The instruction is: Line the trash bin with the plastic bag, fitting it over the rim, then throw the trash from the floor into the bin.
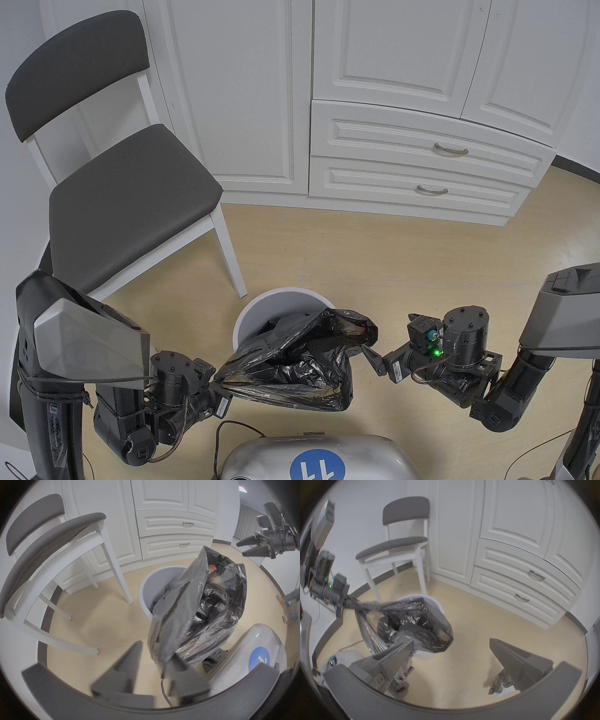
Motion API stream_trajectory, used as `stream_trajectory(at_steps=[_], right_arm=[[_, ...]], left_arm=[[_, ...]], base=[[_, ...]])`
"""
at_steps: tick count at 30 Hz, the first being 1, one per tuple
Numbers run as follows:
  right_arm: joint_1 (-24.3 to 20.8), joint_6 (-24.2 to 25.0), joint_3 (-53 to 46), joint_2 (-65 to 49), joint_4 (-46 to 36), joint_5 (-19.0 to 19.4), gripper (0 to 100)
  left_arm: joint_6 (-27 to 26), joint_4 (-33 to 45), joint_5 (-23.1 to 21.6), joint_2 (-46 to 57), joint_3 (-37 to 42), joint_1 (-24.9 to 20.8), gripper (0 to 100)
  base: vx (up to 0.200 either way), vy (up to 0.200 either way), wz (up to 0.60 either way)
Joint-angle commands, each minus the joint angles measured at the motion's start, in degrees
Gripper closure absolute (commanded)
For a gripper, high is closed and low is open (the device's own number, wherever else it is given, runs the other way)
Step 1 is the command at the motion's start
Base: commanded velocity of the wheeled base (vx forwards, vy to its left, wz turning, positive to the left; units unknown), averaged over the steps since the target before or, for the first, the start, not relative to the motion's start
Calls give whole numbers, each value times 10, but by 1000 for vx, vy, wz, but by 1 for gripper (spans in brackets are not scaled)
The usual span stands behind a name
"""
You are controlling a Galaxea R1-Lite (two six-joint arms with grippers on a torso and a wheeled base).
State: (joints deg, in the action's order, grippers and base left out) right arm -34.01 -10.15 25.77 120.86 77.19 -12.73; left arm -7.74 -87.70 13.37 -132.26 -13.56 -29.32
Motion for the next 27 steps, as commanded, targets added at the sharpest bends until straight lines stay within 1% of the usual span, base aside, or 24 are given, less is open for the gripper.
stream_trajectory(at_steps=[1,5,8,11,13,14,15,16,17,18,19,20,21,24,27], right_arm=[[-4,21,-5,-36,-6,-3,0],[-18,39,3,-26,-7,-3,0],[-26,51,14,-16,-16,-3,0],[-44,86,37,-23,-91,-3,0],[-64,132,64,-41,-160,-3,0],[-65,136,67,-43,-165,-3,0],[-76,182,100,-64,-247,-3,0],[-82,212,126,-74,-301,-3,0],[-85,230,143,-78,-331,-3,0],[-90,277,185,-83,-398,-4,0],[-91,304,208,-83,-434,-6,0],[-91,316,219,-82,-449,-8,0],[-92,345,249,-75,-493,-18,0],[-92,357,271,-46,-517,-27,0],[-84,355,288,-4,-517,-54,0]], left_arm=[[1,0,-2,11,7,1,0],[1,0,-28,19,6,6,0],[1,0,-34,17,6,11,0],[1,0,-34,20,6,11,0],[1,0,-34,22,7,10,0],[1,0,-34,22,7,10,0],[1,0,-34,24,7,10,0],[1,0,-34,26,7,10,0],[1,0,-34,26,7,10,0],[1,0,-34,29,6,11,0],[1,0,-34,31,6,11,0],[1,0,-34,31,6,11,0],[1,0,-34,31,5,11,0],[1,1,-34,31,5,11,0],[1,1,-34,31,4,11,0]], base=[[0,0,0],[0,0,0],[0,0,0],[0,0,0],[0,0,0],[0,0,0],[0,0,0],[0,0,0],[0,0,0],[0,0,0],[0,0,0],[0,0,0],[0,0,0],[0,0,0],[0,0,0]])
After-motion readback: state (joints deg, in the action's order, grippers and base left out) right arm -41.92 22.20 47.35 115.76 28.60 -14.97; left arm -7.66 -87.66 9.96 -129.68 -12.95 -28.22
